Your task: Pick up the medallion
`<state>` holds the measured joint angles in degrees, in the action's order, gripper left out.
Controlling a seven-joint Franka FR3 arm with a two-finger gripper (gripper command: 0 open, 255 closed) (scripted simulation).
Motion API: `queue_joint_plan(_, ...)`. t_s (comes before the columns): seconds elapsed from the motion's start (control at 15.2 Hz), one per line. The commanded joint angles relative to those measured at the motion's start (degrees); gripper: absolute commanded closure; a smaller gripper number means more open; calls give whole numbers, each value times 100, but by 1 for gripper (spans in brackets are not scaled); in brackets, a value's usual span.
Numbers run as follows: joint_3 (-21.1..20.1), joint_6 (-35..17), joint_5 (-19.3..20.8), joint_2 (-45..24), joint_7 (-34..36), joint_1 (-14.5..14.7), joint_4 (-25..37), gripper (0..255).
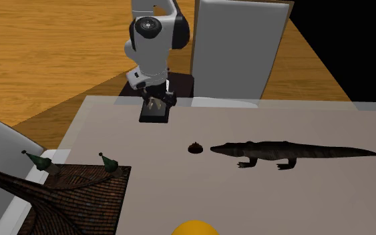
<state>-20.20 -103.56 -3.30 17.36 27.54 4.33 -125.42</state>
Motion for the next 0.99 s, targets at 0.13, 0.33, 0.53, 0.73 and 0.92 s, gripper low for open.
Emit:
queue_joint_plan(0.13,-351,-242,201,-842,630,49,572,0)
queue_joint_plan(0.33,-561,-365,444,-1495,1114,134,1047,0)
queue_joint_plan(0.53,-707,-419,753,-2186,1597,277,1599,0)
queue_joint_plan(0.73,-774,-398,1092,-2901,2048,496,2237,0)
queue_joint_plan(0.92,-771,-298,1427,-3634,2440,781,2973,0)
